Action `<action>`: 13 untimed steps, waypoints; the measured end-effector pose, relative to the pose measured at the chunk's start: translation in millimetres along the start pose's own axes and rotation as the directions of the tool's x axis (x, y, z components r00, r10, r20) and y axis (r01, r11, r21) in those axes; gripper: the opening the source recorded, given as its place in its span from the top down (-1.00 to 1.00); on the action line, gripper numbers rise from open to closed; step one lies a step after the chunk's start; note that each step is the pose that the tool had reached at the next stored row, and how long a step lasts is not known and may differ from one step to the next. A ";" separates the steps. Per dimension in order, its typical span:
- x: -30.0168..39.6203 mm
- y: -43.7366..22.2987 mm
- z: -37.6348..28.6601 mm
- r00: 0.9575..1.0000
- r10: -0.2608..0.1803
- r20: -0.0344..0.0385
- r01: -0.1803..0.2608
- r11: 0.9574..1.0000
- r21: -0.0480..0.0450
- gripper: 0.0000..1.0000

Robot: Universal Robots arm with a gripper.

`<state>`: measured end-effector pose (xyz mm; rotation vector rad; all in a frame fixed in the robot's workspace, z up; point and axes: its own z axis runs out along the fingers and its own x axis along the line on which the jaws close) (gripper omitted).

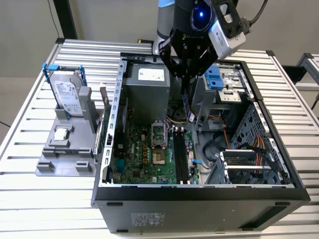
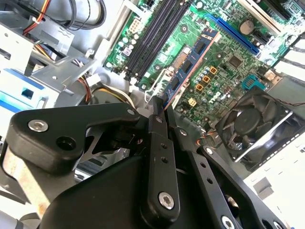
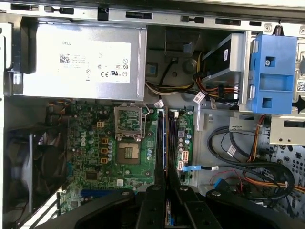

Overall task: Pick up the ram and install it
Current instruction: 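Insert the ram into the slot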

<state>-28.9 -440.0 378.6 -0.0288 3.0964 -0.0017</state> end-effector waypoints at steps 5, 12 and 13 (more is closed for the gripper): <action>2.1 0.0 -0.1 1.000 0.000 0.000 0.000 1.000 0.000 1.00; -0.1 -0.1 0.0 1.000 0.000 0.000 0.000 1.000 0.000 1.00; -1.2 -0.1 0.0 1.000 0.000 0.000 0.000 1.000 0.000 1.00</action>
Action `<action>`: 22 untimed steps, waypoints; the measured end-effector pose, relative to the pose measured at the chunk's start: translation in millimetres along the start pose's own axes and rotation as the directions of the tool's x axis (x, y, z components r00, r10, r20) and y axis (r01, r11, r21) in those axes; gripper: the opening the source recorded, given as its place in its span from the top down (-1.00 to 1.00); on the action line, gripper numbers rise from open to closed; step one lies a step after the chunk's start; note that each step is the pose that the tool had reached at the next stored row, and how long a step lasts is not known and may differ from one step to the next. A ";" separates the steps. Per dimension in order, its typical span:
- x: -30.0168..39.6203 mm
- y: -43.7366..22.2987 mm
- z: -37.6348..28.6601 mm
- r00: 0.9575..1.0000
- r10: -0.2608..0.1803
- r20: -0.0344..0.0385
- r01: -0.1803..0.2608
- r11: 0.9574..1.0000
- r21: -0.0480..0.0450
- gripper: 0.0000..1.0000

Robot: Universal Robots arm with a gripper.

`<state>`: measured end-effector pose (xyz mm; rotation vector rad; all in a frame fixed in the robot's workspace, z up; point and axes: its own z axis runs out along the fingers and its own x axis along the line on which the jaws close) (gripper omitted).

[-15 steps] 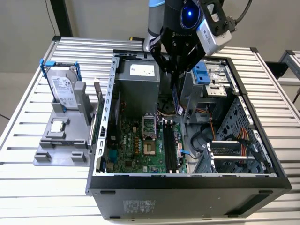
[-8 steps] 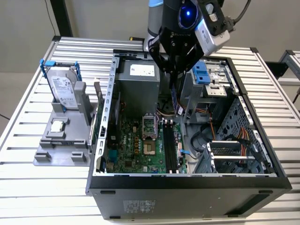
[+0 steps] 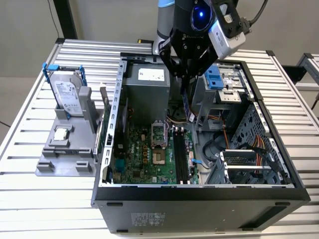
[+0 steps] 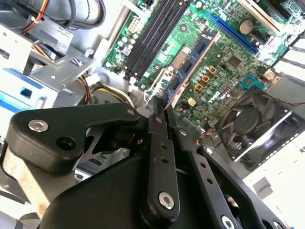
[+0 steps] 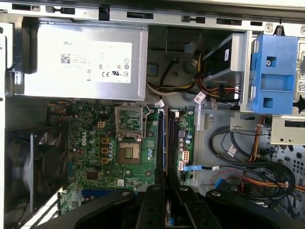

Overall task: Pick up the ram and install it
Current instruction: 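Insert the ram into the slot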

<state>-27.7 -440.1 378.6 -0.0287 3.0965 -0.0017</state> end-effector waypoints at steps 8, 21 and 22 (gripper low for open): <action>-10.1 -0.2 0.4 1.000 0.000 0.000 0.000 1.000 0.000 1.00; -25.3 -0.4 1.1 1.000 0.000 0.000 0.000 1.000 0.000 1.00; -26.2 -0.4 1.2 1.000 0.000 0.000 0.000 1.000 0.000 1.00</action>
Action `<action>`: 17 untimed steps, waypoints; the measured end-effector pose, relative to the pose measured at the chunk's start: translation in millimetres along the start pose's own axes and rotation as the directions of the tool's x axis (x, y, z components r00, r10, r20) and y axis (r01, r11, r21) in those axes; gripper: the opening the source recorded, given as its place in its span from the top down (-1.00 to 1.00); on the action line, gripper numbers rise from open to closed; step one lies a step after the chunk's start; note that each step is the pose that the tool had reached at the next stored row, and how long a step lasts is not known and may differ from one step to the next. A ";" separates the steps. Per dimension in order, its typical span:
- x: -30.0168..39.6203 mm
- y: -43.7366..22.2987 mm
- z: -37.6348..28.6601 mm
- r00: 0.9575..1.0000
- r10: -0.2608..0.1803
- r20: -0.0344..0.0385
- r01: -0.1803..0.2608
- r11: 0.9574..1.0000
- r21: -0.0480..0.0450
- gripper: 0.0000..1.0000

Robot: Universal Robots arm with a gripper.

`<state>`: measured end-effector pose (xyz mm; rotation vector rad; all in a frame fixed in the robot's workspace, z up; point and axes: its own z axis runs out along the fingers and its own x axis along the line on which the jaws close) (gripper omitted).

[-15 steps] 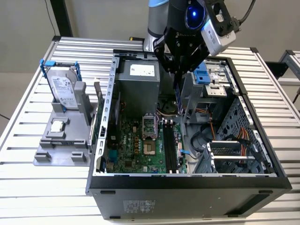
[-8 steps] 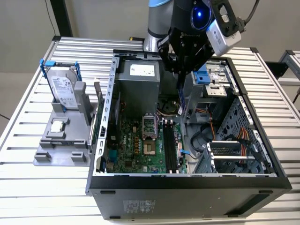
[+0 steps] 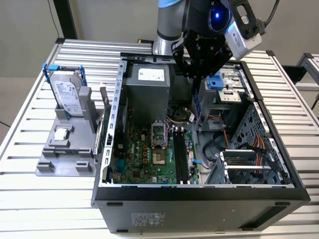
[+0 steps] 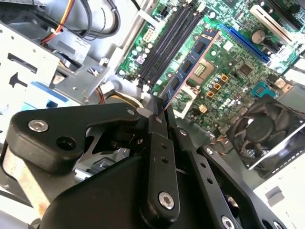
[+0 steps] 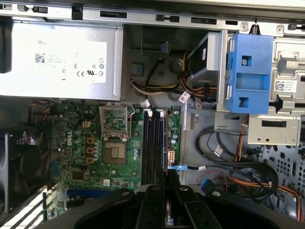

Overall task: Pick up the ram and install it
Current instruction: 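Insert the ram into the slot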

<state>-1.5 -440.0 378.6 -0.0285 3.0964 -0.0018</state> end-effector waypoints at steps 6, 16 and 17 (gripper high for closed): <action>-3.8 0.2 0.2 1.000 0.002 0.000 -0.002 1.000 0.000 1.00; -13.8 0.6 0.6 1.000 0.004 0.000 -0.004 1.000 0.000 1.00; -14.7 0.6 0.7 1.000 0.005 0.000 -0.005 1.000 0.000 1.00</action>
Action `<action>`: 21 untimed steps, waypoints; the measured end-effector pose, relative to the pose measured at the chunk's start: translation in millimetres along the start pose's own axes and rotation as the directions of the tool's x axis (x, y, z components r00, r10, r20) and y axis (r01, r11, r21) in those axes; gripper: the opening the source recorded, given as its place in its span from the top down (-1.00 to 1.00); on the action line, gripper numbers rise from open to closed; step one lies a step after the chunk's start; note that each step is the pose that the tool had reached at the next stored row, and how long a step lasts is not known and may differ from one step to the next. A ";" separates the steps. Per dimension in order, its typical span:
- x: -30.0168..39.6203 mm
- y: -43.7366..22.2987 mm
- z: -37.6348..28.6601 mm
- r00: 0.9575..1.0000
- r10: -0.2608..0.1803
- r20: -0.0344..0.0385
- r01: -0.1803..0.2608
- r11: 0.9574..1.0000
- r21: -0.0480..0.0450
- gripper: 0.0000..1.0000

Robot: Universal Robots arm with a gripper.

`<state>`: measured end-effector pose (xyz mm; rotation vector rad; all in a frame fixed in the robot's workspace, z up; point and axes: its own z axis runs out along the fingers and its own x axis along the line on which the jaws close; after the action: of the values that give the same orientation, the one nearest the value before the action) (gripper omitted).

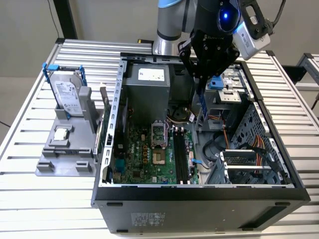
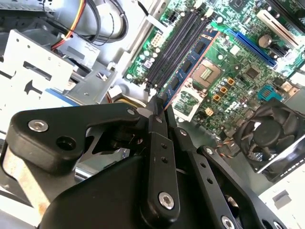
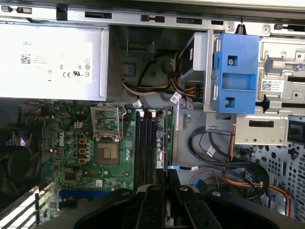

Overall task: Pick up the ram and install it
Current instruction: 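Insert the ram into the slot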

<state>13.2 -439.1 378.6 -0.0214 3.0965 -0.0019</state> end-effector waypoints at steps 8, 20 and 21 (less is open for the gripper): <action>-1.5 1.3 0.0 1.000 0.025 0.000 -0.025 1.000 0.001 1.00; -15.1 3.1 0.7 1.000 0.026 0.000 -0.026 1.000 0.001 1.00; -15.4 3.1 0.7 1.000 0.026 0.000 -0.026 1.000 0.001 1.00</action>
<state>28.5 -435.8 378.6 0.0182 3.0965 -0.0029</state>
